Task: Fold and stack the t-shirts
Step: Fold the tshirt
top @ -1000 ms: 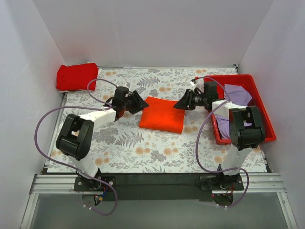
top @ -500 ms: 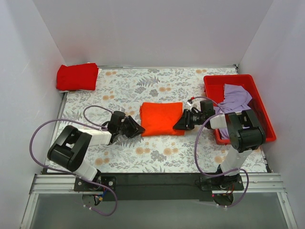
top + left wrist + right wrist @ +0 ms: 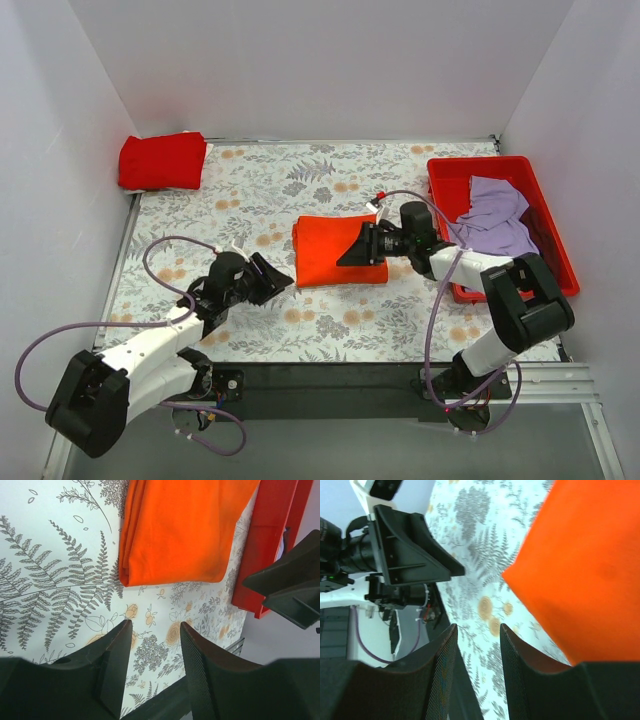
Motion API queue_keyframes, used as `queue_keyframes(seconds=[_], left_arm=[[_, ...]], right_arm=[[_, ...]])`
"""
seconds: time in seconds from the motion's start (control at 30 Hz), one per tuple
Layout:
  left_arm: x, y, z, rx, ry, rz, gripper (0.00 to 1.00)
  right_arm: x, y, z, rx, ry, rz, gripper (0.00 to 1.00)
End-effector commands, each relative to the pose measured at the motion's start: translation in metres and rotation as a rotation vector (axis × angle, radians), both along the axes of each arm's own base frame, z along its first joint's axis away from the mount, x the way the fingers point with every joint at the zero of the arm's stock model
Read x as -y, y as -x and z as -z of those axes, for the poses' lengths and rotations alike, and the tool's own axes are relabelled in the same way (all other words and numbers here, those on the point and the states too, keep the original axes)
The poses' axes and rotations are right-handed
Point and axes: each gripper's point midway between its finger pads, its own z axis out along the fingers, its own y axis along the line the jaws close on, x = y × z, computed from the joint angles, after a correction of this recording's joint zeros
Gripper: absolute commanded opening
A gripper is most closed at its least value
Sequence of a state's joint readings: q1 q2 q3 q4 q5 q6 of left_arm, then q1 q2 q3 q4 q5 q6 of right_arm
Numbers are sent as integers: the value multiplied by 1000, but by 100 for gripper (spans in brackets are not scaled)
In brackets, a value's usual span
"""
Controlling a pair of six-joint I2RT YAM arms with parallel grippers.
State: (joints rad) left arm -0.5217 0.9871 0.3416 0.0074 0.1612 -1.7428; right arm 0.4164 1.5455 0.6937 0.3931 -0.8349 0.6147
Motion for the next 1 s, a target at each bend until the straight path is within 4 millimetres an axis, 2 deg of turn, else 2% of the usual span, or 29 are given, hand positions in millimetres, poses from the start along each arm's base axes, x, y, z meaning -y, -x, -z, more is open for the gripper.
queue_keyframes(seconds=[0.0,0.17,0.2,0.3,0.37,0.4,0.47,0.53,0.57,0.6,0.63,0.67,0.73,0.77,0.83,0.87,0.93,0.97], left_arm=[[-8,-1,-1,8,-58,-22,44],[-8,-2,-5,20,-76,-9,44],[-8,-3,-6,20,-73,-11,45],[-7,-8,-9,26,-78,-19,44],[-5,-11,-3,6,-94,-18,45],[-2,-17,-9,13,-91,-17,45],[2,-24,-6,-12,-95,-19,46],[12,-40,-24,32,-67,-17,46],[15,-48,-22,31,-73,-17,46],[17,-58,-30,54,-63,-21,46],[25,-76,-51,116,-45,-19,46],[27,-87,-47,113,-56,-21,46],[32,-109,-55,146,-69,-15,45],[37,-130,-58,160,-69,-24,44],[40,-149,-59,178,-73,-25,43],[44,-168,-55,179,-72,-29,42],[46,-186,-50,173,-76,-29,39],[49,-197,-55,193,-72,-25,38]], right_arm=[[-25,-8,-14,14,-88,26,47],[-45,-10,28,-80,-93,17,45],[-52,-7,44,-99,-91,0,45],[-62,4,73,-198,-61,-27,42],[-64,9,79,-232,-49,-30,42],[-63,9,75,-223,-54,-28,42],[-61,6,67,-210,-48,-23,43],[-57,-10,40,-131,-69,-17,43],[-54,-14,32,-122,-72,-11,43],[-46,-27,16,-82,-94,12,43],[-42,-37,4,-52,-112,24,44],[-30,-52,-4,-35,-120,61,44],[-19,-73,-21,14,-138,103,45],[-7,-88,-26,27,-143,140,45],[3,-109,-30,40,-151,171,45],[11,-121,-23,27,-145,200,45],[18,-136,-18,28,-141,233,45],[23,-146,-11,18,-134,255,45]])
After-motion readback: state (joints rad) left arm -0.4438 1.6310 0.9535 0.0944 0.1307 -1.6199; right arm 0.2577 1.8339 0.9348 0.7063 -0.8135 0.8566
